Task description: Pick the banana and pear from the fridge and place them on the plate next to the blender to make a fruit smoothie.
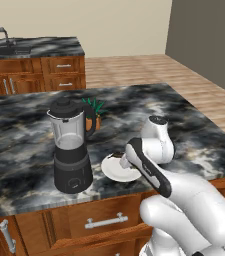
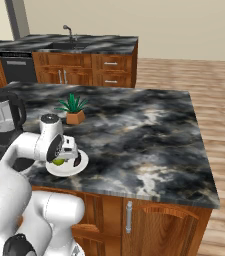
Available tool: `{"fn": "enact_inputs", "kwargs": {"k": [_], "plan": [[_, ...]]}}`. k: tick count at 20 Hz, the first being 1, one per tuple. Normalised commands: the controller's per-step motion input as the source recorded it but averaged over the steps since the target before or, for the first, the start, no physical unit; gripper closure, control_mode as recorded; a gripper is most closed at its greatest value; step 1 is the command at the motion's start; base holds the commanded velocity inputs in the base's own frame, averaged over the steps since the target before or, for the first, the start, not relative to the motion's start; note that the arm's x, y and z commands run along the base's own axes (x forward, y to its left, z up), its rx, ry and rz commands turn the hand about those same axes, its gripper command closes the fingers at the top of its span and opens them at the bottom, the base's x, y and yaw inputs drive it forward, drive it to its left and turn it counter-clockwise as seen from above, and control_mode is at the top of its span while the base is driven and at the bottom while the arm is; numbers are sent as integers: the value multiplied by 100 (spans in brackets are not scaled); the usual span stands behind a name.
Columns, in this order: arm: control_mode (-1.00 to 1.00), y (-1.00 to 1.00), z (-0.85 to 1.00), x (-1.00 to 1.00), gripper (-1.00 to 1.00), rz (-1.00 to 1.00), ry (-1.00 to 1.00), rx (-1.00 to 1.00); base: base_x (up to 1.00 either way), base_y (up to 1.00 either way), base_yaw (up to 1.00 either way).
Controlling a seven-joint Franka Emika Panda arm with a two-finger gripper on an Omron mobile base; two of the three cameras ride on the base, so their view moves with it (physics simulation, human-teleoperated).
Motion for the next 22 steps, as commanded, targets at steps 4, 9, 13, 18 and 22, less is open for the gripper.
{"fn": "enact_inputs", "kwargs": {"k": [4,9,13,18,22], "plan": [[-100,37,-51,58,100,0,0,-1,0,0,0],[-100,36,-30,58,-100,0,0,-2,0,0,0],[-100,0,-1,27,-100,-1,0,0,0,0,0],[-100,0,41,-9,-100,-7,-2,0,0,0,0],[-100,-6,78,-61,-100,-7,-22,0,0,0,0]]}}
